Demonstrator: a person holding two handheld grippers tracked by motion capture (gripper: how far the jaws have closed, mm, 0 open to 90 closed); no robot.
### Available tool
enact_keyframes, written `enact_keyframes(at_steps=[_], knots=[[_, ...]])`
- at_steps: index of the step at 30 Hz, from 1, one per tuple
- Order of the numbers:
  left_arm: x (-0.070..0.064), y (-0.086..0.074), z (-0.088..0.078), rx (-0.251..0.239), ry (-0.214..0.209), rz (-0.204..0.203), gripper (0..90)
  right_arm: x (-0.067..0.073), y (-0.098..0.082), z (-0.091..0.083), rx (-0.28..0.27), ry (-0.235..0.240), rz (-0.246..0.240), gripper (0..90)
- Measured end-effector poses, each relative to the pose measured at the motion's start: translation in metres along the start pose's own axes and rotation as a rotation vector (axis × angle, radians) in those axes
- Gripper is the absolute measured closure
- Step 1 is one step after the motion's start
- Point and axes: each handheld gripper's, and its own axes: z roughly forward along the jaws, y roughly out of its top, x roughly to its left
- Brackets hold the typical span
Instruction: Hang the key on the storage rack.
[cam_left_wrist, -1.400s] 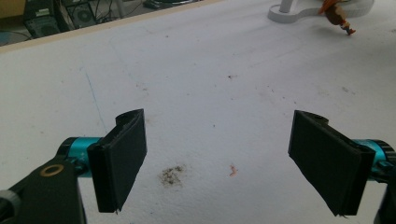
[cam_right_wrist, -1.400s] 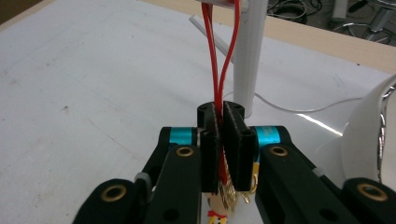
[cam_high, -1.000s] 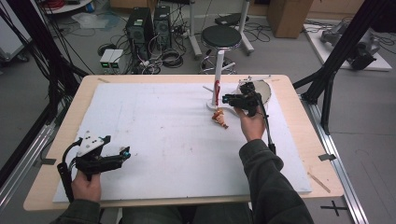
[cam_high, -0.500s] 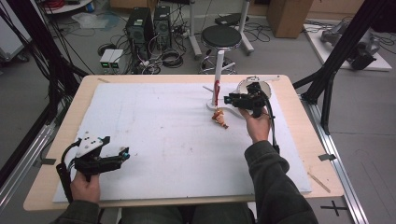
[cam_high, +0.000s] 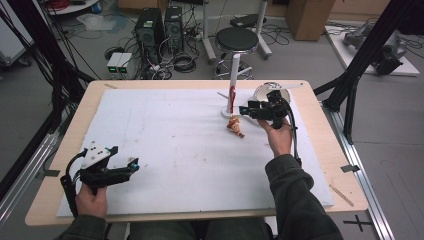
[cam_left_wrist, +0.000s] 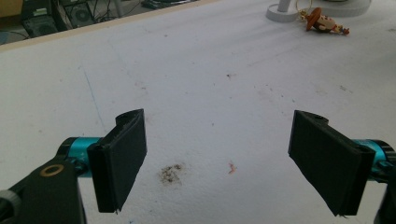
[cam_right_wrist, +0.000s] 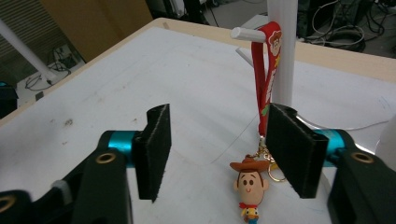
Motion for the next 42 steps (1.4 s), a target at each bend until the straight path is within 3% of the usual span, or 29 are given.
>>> enact_keyframes(at_steps=[7,18,42], knots=[[-0.002,0.000,0.000,0.001,-0.003,-0.002,19.8,0.000,-0.006,-0.005,0.002,0.030,0.010,31.3],[-0.001,0.000,0.000,0.001,-0.002,-0.006,19.8,0.008,-0.008,-0.008,0.011,0.037,-0.030,22.7],[-0.001,0.000,0.000,0.002,-0.004,-0.009,19.8,0.020,-0.025,-0.025,0.019,0.030,-0.078,16.4]])
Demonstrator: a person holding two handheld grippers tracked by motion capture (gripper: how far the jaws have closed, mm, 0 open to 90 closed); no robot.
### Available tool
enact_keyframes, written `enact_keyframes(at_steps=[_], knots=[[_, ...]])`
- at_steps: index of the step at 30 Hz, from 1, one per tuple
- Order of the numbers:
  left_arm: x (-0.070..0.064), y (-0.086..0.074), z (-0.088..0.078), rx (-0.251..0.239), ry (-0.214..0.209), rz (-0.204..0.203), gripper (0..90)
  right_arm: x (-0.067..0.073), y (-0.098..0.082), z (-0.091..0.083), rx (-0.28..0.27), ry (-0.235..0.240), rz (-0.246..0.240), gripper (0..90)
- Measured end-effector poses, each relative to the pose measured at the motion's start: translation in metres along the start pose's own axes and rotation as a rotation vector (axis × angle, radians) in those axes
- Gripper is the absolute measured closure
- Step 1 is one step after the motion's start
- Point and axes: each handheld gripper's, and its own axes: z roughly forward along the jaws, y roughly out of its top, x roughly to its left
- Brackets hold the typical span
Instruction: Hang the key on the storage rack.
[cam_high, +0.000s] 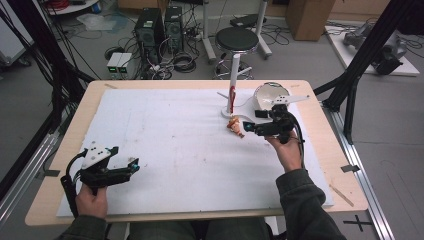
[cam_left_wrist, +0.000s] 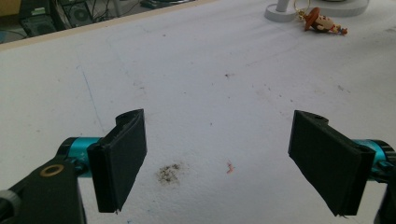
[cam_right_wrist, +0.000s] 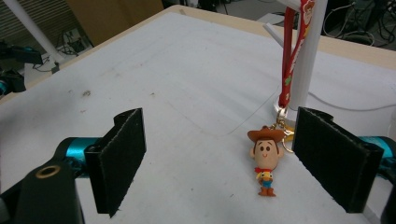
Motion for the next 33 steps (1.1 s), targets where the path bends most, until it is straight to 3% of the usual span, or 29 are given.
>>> enact_keyframes(at_steps=[12,23,33], knots=[[0.000,0.000,0.000,-0.002,0.000,-0.006,19.8,0.004,-0.013,-0.010,0.008,-0.013,0.008,12.0],[0.000,0.000,0.000,-0.001,0.000,-0.004,19.8,0.013,-0.020,-0.017,-0.003,-0.022,-0.034,11.6],[0.000,-0.001,0.000,0.003,-0.002,-0.006,19.8,0.013,-0.035,-0.026,0.001,-0.041,-0.020,11.2]])
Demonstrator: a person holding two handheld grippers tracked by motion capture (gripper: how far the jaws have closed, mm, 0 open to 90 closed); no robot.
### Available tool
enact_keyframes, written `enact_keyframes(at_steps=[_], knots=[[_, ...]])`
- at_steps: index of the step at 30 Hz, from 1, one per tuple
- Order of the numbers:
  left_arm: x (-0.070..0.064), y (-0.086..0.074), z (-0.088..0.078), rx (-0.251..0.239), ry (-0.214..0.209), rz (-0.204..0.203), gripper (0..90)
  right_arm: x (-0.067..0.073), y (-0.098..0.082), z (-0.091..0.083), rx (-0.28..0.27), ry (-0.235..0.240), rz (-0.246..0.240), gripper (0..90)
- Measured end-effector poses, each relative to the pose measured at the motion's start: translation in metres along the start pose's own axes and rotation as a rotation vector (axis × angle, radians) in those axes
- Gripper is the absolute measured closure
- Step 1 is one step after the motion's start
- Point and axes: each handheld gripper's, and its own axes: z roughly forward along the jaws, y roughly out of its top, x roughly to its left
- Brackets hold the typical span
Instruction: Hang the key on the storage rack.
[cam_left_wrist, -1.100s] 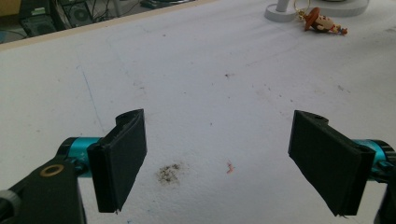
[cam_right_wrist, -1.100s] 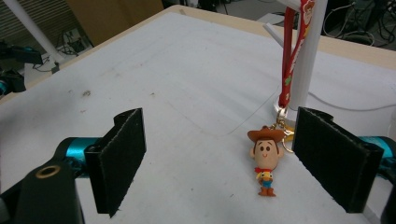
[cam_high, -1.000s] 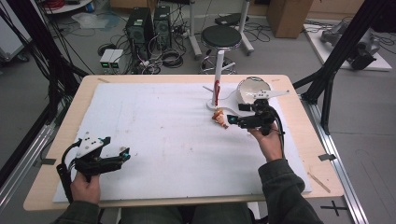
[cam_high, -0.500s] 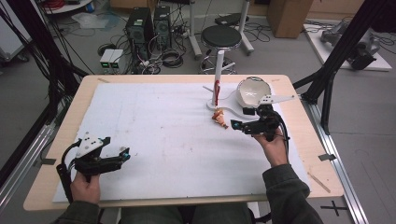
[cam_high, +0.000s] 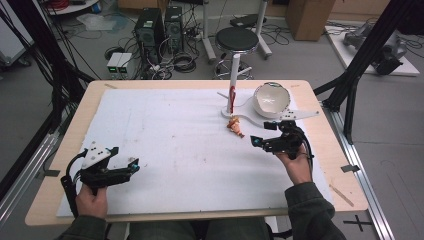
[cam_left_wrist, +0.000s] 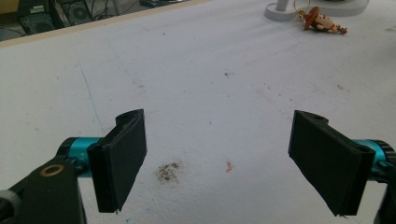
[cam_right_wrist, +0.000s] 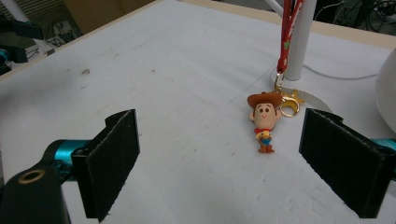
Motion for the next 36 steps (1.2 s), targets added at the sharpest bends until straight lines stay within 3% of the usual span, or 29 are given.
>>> enact_keyframes(at_steps=[18,36], knots=[[0.000,-0.001,-0.001,-0.003,-0.009,-0.004,19.8,-0.001,-0.021,-0.015,0.013,-0.044,-0.004,10.9],[0.002,-0.004,-0.001,0.013,-0.016,-0.011,19.8,-0.001,-0.040,-0.027,0.011,-0.040,0.006,10.9]])
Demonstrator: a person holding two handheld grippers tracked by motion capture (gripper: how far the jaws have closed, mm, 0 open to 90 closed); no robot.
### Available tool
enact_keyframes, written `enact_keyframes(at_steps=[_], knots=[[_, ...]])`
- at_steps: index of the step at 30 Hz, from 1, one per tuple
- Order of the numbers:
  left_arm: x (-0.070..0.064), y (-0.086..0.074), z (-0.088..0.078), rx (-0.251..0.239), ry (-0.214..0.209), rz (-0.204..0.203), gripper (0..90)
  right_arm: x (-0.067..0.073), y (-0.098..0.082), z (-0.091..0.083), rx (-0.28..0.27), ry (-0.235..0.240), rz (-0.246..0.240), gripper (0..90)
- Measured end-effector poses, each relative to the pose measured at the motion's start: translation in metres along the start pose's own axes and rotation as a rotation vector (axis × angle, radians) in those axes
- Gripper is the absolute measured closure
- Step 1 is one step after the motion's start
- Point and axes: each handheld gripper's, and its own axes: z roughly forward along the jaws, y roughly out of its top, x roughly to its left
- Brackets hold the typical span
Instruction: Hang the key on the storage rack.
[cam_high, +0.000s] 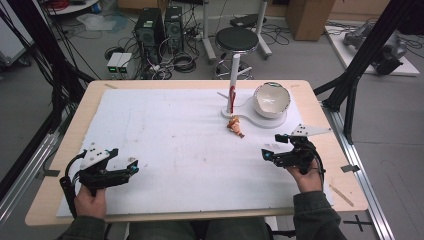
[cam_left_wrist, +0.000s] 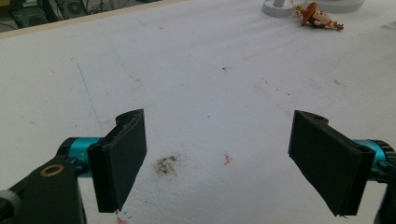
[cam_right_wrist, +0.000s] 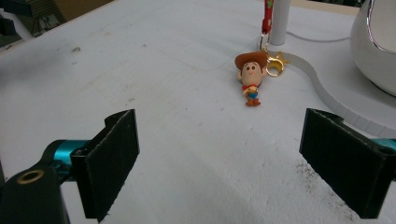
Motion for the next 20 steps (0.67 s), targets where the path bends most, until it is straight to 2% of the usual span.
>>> enact_keyframes(at_steps=[20], knots=[[0.000,-0.001,0.002,0.011,-0.007,0.000,19.8,0.001,-0.016,-0.014,-0.020,-0.023,0.004,10.9]])
